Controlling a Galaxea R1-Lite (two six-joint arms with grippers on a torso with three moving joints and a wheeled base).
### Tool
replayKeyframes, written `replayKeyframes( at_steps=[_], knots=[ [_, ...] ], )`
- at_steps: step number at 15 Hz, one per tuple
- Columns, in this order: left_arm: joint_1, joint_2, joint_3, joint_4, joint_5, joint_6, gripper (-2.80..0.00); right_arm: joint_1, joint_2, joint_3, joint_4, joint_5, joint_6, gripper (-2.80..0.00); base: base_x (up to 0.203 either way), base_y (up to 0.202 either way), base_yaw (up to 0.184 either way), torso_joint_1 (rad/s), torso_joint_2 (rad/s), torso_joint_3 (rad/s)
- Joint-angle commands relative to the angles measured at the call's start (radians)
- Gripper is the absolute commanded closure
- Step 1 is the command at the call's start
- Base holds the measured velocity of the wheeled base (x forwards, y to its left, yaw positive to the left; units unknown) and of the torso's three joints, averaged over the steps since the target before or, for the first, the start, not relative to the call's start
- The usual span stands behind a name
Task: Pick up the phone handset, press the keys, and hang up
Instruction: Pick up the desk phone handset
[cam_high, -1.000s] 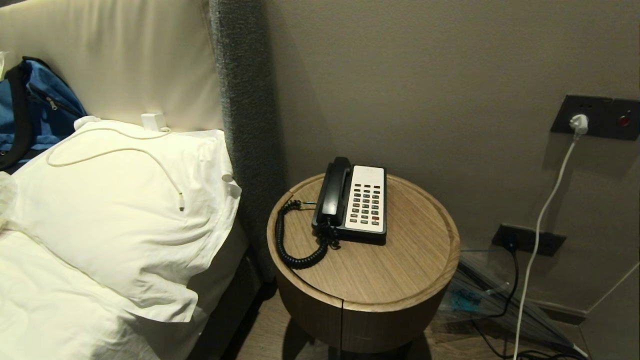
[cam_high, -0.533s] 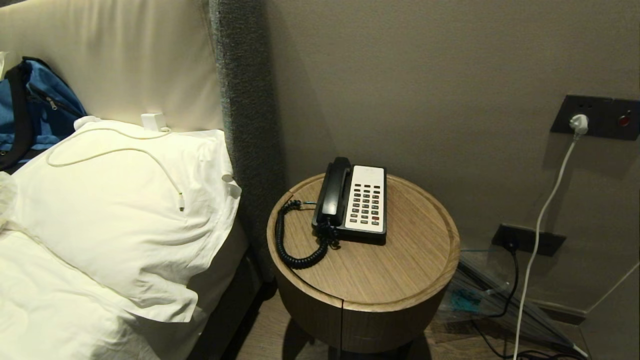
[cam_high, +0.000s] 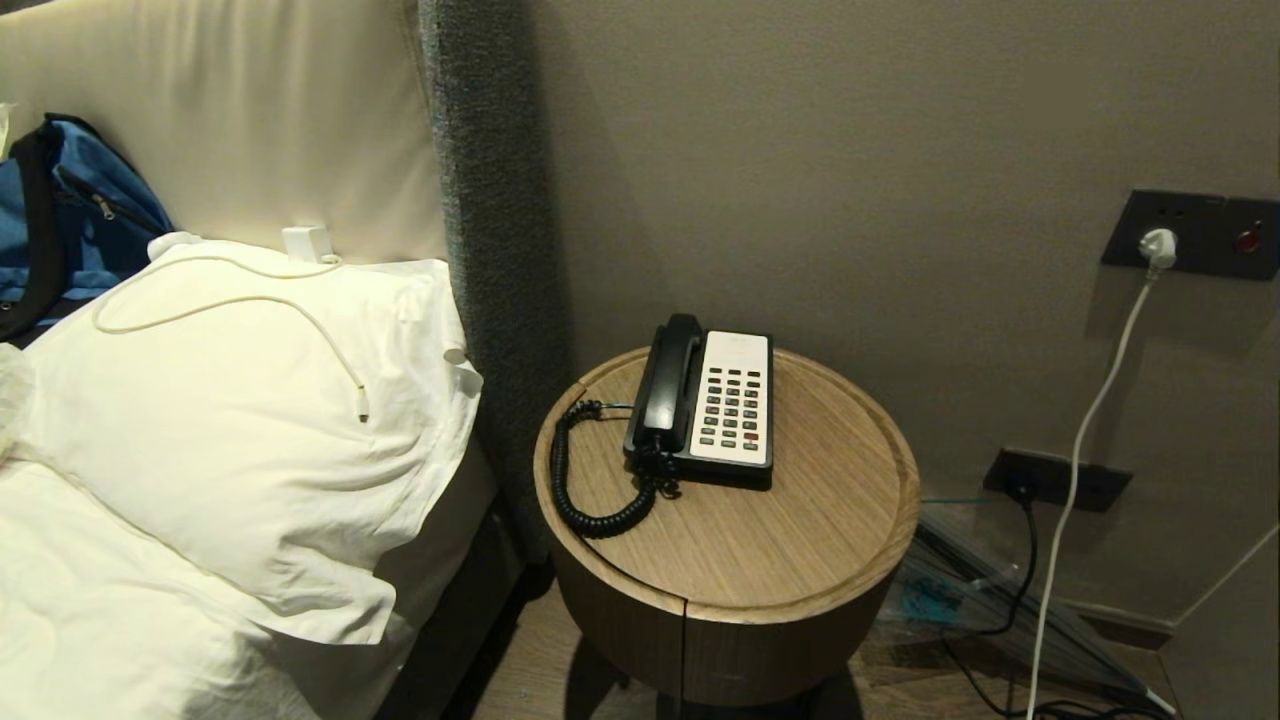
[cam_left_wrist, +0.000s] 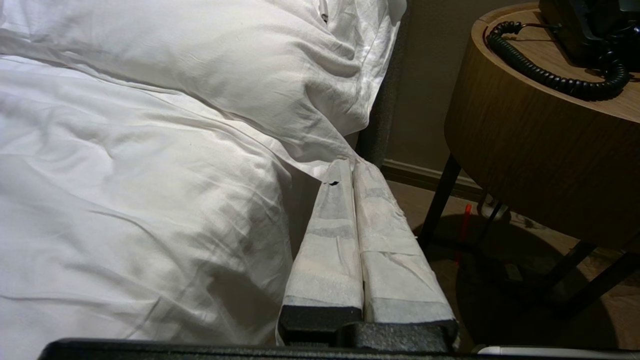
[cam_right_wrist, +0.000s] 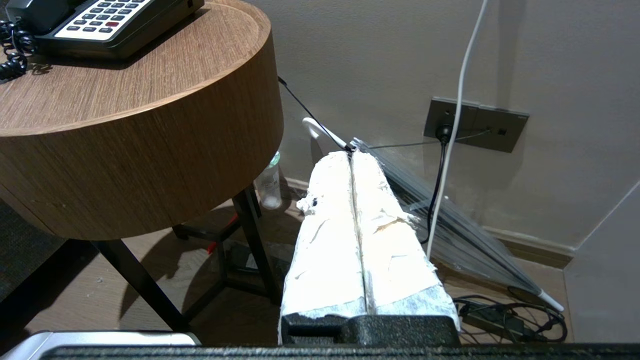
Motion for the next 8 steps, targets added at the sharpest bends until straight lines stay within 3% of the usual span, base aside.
replayKeyframes(
  at_steps=[1,4,8],
  knots=[
    [0.0,0.002,0.002,0.0,0.001,0.0,0.0,0.0,-0.002,0.0,0.0,0.001,0.0,0.0,0.0,0.0,0.0,0.0,0.0,0.0],
    [0.0,0.002,0.001,0.001,0.001,0.0,0.0,0.0,-0.001,0.0,0.0,0.001,0.0,0.0,0.0,0.0,0.0,0.003,0.0,-0.047],
    [0.0,0.003,0.0,0.002,0.001,0.0,0.0,0.0,-0.002,0.0,0.0,0.001,0.0,0.0,0.0,0.0,0.0,0.004,0.0,-0.191]
  ],
)
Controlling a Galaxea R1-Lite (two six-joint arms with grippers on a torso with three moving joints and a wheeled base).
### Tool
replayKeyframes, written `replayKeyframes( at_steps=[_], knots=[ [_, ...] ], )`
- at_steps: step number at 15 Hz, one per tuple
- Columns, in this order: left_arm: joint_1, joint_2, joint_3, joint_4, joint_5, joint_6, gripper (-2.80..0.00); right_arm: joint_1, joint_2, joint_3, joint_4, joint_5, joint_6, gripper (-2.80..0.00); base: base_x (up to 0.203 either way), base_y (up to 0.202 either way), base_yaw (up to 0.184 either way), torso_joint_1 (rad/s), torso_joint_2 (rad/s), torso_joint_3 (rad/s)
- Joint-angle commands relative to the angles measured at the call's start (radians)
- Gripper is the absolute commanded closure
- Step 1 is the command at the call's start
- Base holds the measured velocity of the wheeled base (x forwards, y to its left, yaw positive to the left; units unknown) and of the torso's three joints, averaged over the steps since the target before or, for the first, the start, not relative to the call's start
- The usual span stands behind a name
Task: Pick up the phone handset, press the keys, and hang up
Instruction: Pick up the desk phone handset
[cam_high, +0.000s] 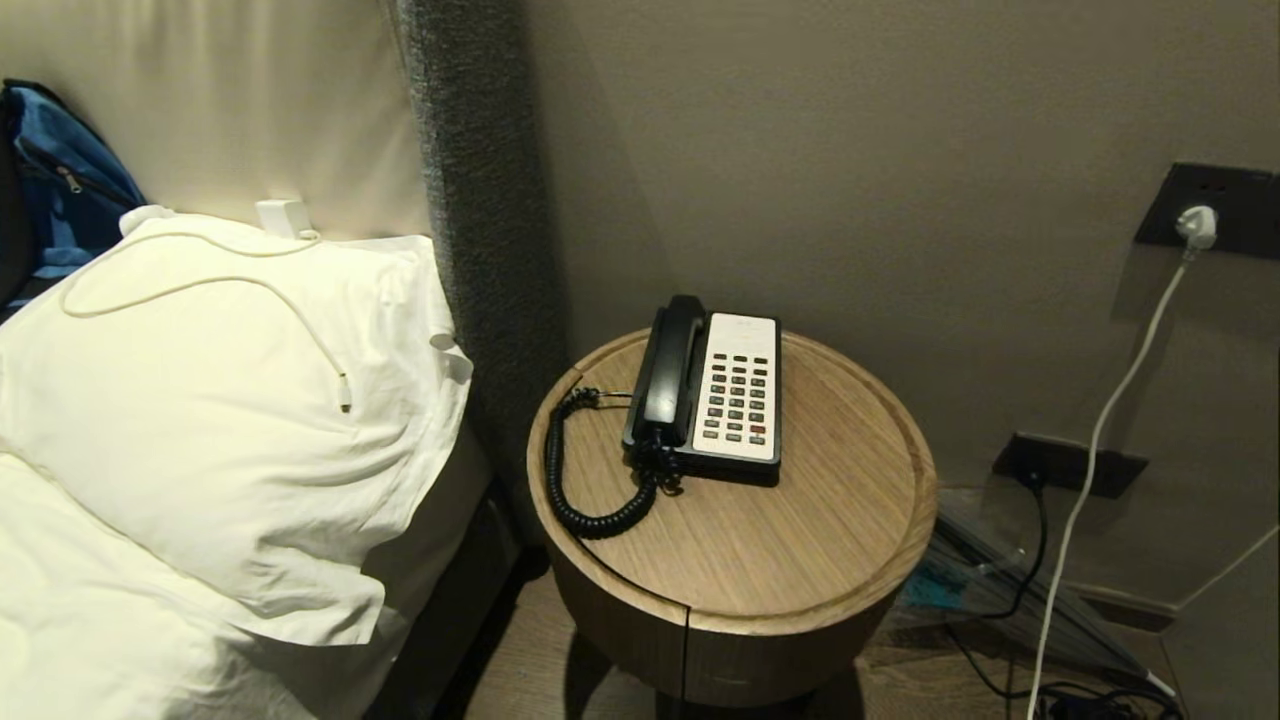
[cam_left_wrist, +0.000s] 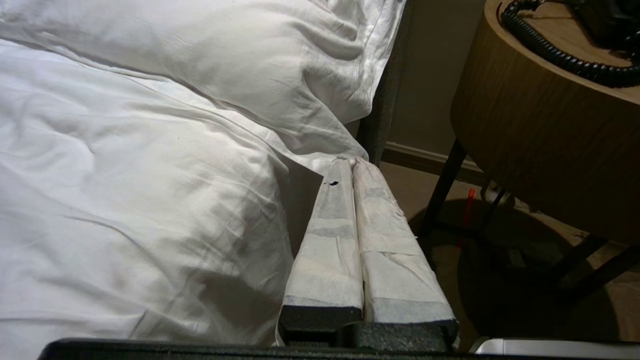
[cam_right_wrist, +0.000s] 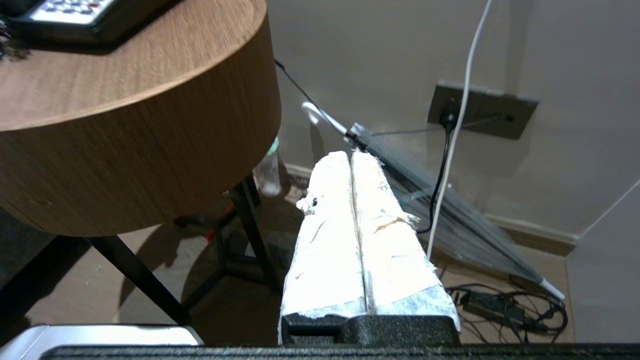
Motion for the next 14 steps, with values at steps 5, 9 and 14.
replayKeyframes(
  at_steps=[5,9,14],
  knots=[
    [0.0,0.003,0.0,0.001,0.0,-0.001,0.0,0.0,-0.002,0.0,0.0,0.0,0.0,0.0,0.0,0.0,0.0,0.0,0.0,-0.198],
    [0.0,0.003,0.0,0.005,-0.001,-0.003,0.0,0.0,-0.002,0.0,0.0,0.0,0.0,0.0,0.0,0.0,0.0,0.004,0.0,-0.151],
    [0.0,0.002,0.0,0.005,-0.001,-0.002,0.0,0.0,-0.002,0.0,0.0,0.0,0.0,0.0,0.0,0.0,0.0,0.001,0.0,-0.185]
  ],
)
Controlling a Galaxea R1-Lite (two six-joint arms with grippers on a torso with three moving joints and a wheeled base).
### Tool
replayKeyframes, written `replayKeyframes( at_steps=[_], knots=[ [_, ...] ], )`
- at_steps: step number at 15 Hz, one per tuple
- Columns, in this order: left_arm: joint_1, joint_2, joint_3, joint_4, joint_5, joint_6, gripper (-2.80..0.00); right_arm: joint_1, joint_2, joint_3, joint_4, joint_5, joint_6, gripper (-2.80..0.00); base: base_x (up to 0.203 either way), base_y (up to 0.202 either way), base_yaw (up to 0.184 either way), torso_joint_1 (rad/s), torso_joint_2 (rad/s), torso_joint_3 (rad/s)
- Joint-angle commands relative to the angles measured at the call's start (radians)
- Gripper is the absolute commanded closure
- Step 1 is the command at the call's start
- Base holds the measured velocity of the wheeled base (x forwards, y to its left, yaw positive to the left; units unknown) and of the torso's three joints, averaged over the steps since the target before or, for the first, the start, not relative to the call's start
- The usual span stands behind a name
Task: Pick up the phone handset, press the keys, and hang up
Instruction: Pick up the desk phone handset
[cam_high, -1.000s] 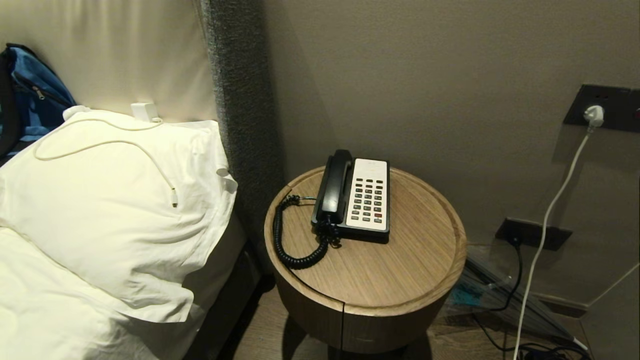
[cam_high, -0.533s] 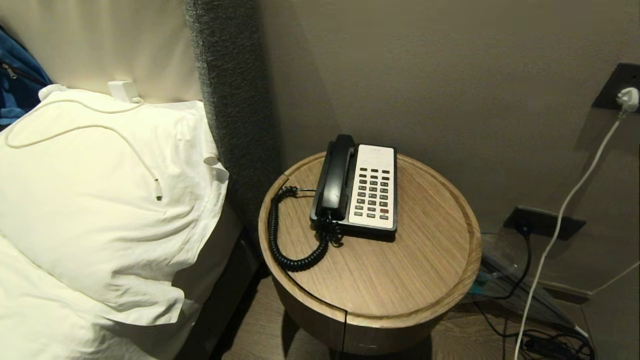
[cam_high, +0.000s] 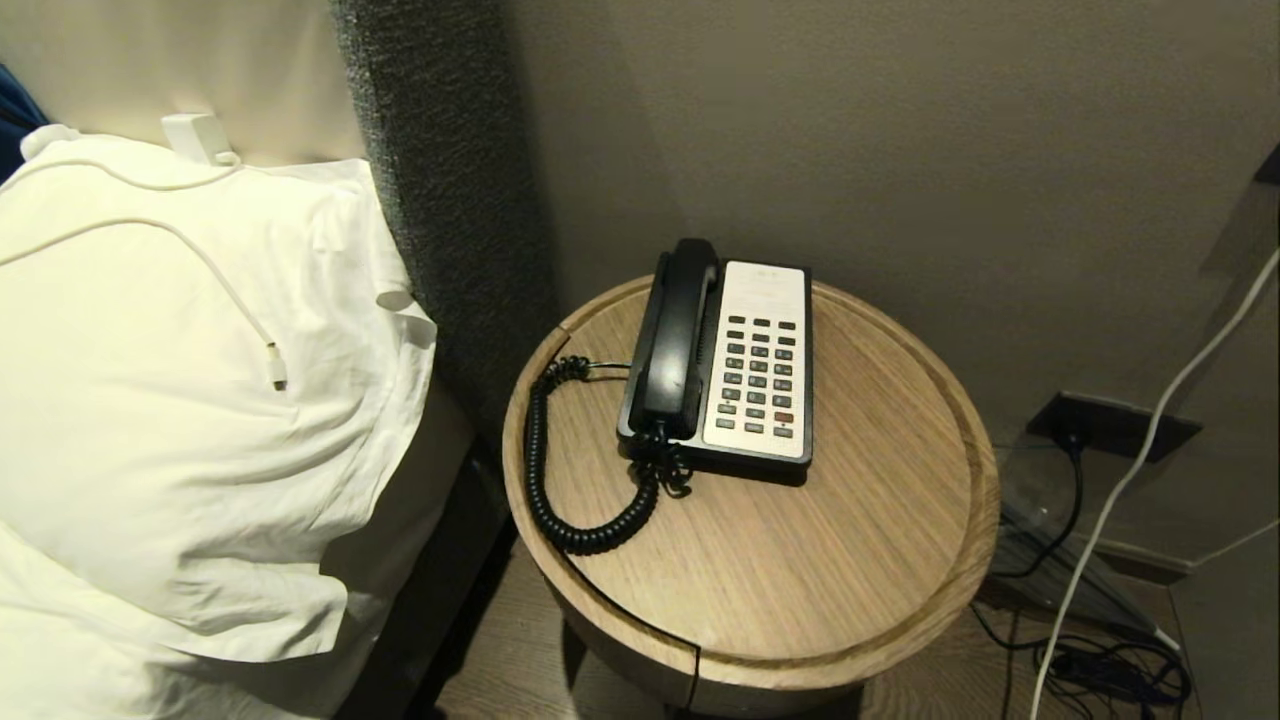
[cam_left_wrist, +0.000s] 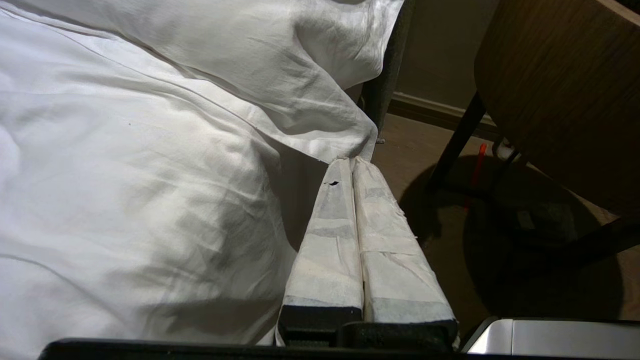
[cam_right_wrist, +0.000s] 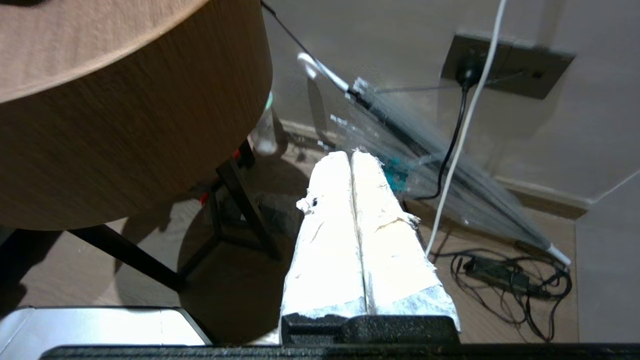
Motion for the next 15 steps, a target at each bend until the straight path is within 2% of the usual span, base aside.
replayKeyframes(
  at_steps=[1,15],
  knots=[
    [0.0,0.001,0.0,0.0,0.0,0.002,0.0,0.0,-0.002,0.0,0.0,0.0,0.0,0.0,0.0,0.0,0.0,0.002,0.0,-0.206],
    [0.0,0.002,0.0,0.0,-0.001,0.001,0.0,0.0,-0.002,0.0,0.0,0.0,0.0,0.0,0.0,0.0,0.0,0.002,0.0,-0.199]
  ],
)
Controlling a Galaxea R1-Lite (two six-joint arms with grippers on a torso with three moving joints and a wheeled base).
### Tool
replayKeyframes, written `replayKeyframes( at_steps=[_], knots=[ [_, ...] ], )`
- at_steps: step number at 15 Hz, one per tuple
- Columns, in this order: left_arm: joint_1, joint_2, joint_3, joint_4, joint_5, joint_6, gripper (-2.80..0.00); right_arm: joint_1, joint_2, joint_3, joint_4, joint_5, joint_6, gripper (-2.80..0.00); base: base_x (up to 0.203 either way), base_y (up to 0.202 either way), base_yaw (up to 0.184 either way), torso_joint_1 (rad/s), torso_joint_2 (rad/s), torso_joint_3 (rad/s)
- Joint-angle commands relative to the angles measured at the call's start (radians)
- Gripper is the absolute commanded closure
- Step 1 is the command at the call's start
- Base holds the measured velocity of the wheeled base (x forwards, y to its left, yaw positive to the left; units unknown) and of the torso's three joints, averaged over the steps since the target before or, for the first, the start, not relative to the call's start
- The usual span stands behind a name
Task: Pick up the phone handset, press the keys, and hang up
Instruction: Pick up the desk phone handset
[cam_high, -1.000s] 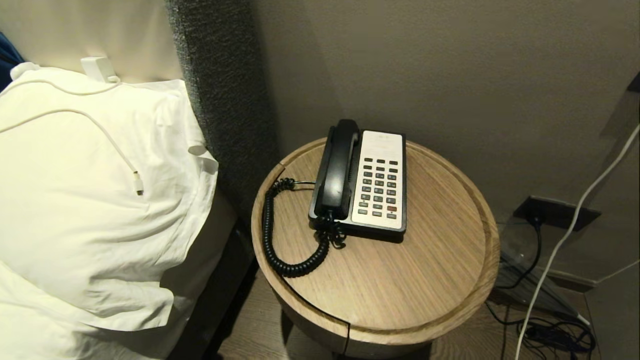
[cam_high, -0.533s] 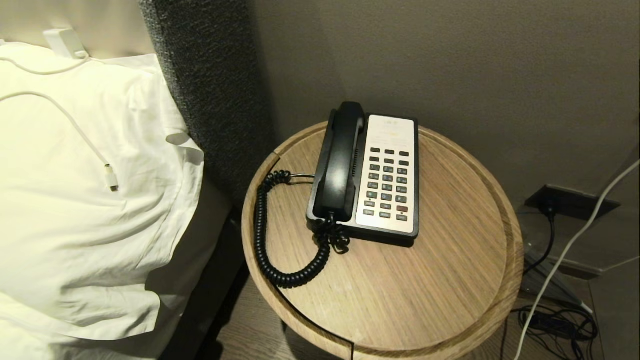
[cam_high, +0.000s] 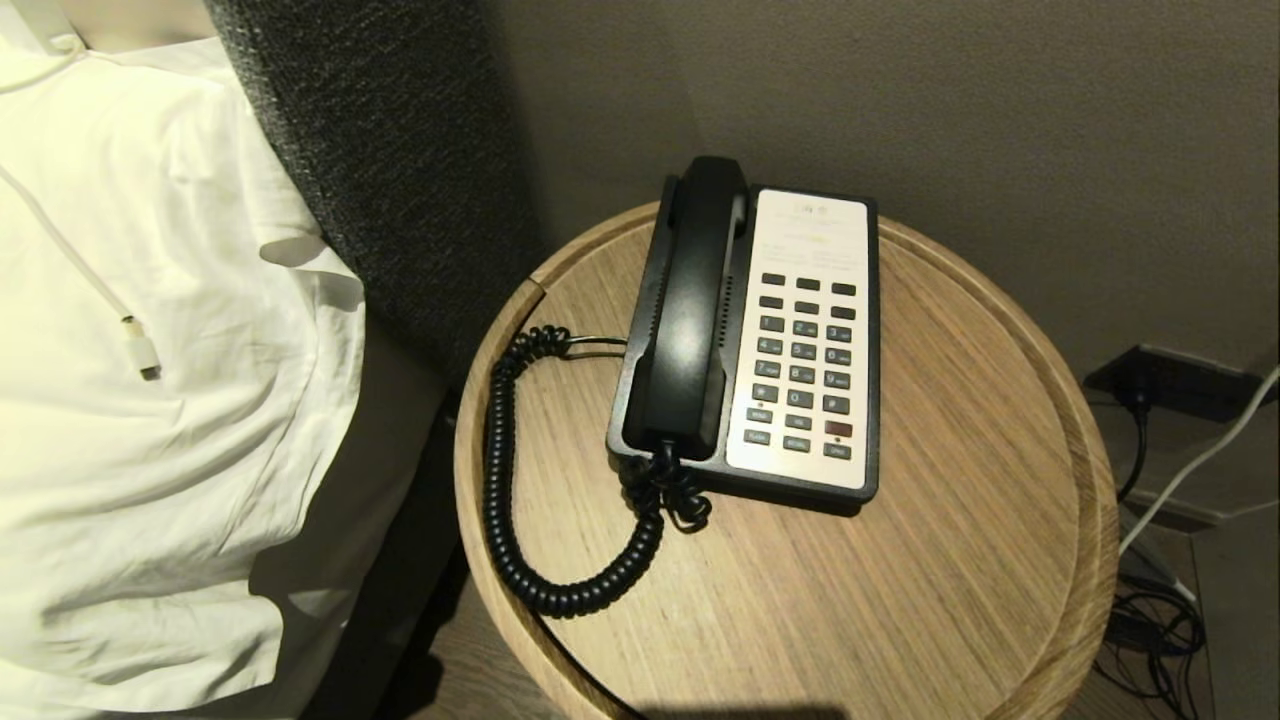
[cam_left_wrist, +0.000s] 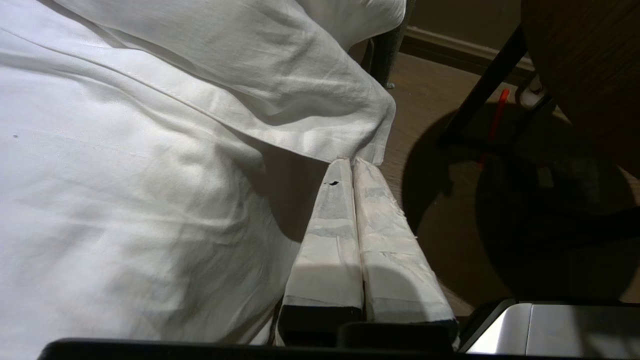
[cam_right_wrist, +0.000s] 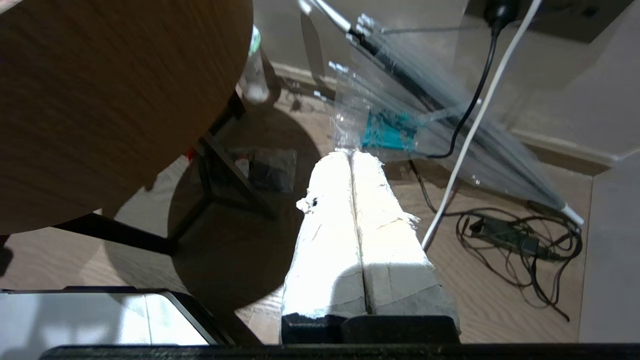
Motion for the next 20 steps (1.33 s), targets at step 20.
replayKeyframes(
  at_steps=[20],
  knots=[
    [0.0,0.05,-0.4,0.384,-0.039,0.005,0.0,0.0,-0.002,0.0,0.0,0.0,0.0,0.0,0.0,0.0,0.0,0.001,0.0,-0.051]
  ],
)
